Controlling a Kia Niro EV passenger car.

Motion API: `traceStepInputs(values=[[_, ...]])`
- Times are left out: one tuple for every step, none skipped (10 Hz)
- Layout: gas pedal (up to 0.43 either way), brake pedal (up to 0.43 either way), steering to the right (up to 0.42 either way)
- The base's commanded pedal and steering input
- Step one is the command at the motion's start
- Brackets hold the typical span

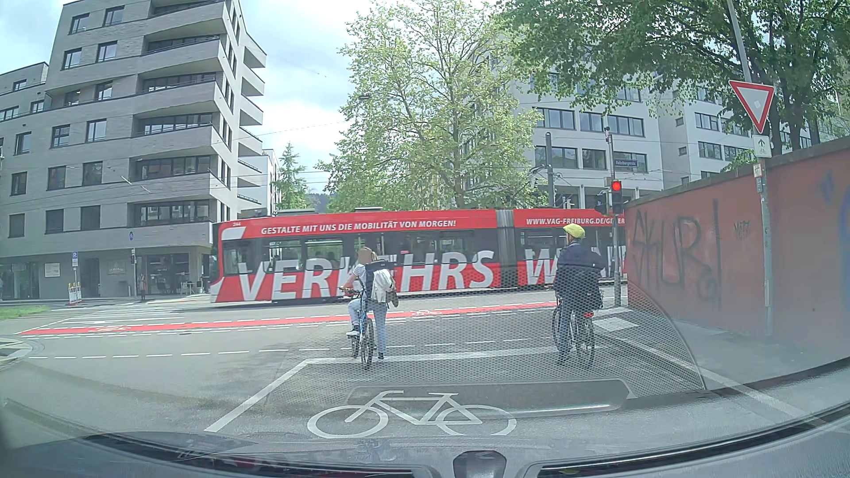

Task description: Follow the waypoints while adhering to traffic rules and regulations

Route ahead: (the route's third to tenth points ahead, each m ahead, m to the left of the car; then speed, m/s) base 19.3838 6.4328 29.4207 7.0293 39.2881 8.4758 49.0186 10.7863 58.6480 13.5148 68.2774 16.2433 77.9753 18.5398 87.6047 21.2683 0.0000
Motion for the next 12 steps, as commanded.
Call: traceStepInputs(values=[[0.000,0.262,-0.016],[0.000,0.262,-0.016],[0.000,0.262,-0.016],[0.000,0.262,-0.015],[0.000,0.262,-0.016],[0.000,0.262,-0.015],[0.000,0.262,-0.016],[0.000,0.262,-0.016],[0.000,0.262,-0.016],[0.000,0.262,-0.016],[0.000,0.262,-0.016],[0.000,0.262,-0.015]])
